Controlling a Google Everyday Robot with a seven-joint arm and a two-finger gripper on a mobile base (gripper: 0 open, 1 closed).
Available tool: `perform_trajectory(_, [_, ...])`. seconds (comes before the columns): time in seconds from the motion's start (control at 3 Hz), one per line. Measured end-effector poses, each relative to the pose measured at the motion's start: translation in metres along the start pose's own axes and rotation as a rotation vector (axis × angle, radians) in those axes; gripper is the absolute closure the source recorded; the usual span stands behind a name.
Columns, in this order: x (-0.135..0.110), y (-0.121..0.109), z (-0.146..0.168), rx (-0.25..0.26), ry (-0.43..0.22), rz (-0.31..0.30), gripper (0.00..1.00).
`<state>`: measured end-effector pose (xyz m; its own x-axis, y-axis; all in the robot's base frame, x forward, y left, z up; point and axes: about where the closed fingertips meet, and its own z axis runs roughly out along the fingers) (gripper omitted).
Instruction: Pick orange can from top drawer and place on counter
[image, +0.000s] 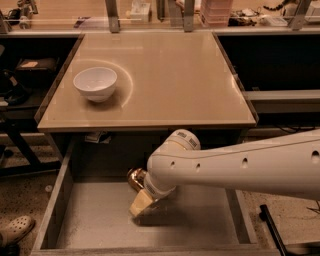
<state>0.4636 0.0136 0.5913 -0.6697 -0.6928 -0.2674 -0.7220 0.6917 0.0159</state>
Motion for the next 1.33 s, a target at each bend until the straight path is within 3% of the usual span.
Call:
perform_trajectory(0.33, [0.000,0.000,0.000,0.000,0.000,0.000,0.18])
perform_trajectory(1.0, [0.000,0.000,0.000,0.000,0.000,0.000,0.65])
perform_trajectory(1.33, [0.005,0.003,-0.020,-0.004,-0.020,-0.030,0.88])
